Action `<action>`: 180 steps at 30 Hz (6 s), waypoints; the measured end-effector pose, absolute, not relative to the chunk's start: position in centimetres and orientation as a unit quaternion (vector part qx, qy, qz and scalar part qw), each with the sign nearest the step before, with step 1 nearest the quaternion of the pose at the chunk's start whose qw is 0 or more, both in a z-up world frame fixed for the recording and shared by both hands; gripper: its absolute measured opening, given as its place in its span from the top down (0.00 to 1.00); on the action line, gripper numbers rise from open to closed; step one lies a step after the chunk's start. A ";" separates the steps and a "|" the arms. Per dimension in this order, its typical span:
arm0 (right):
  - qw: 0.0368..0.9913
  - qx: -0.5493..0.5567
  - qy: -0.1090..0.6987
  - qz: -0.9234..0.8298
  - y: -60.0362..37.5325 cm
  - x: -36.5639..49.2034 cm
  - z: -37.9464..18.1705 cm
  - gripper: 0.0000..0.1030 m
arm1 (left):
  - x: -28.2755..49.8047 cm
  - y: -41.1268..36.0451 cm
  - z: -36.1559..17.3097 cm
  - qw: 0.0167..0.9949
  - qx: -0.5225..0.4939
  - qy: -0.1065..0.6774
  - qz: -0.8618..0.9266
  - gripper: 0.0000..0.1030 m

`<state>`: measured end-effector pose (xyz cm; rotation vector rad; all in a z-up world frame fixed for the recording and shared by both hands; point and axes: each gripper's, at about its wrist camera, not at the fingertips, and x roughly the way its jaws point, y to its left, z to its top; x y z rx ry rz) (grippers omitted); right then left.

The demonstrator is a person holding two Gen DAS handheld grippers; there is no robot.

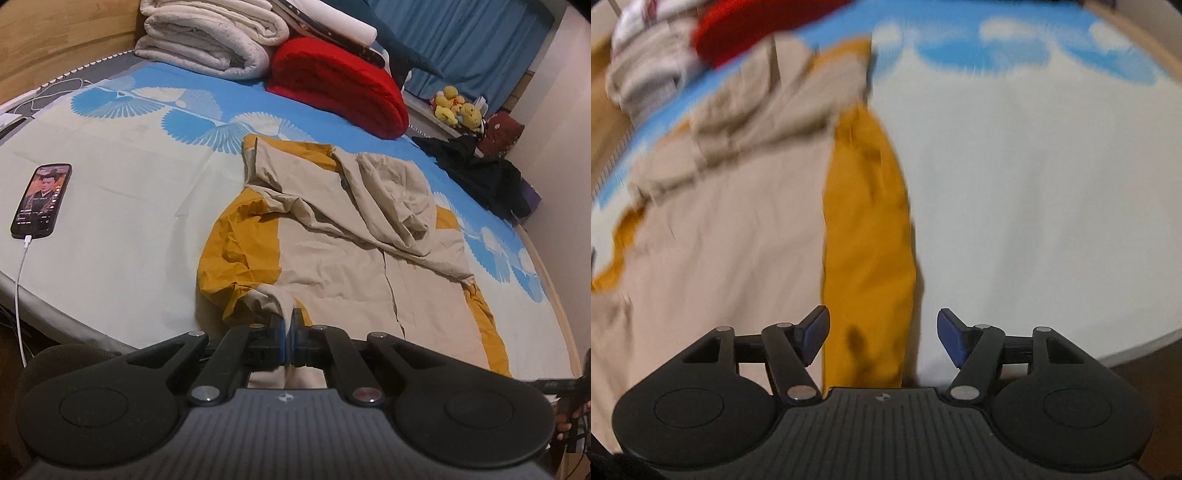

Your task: Fold large clothes

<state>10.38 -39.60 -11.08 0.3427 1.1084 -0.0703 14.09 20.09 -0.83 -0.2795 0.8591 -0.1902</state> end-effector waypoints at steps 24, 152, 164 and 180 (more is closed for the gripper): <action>0.914 0.293 0.270 0.079 -36.7 -6.2 1.1 1.00 | 7.6 21.3 4.4 0.920 -0.146 0.353 -0.088 0.98; 0.910 0.149 0.357 -0.152 -41.2 46.5 -17.4 1.00 | 61.1 13.8 -14.9 0.910 -0.029 0.404 0.084 0.06; 0.940 0.119 0.290 -0.135 -37.6 39.0 -10.3 0.24 | 51.5 15.5 -6.4 0.926 -0.020 0.367 0.082 0.02; 0.934 0.013 0.357 0.010 -22.6 28.5 -15.1 0.22 | 37.5 6.5 -13.4 0.907 0.093 0.408 0.050 0.00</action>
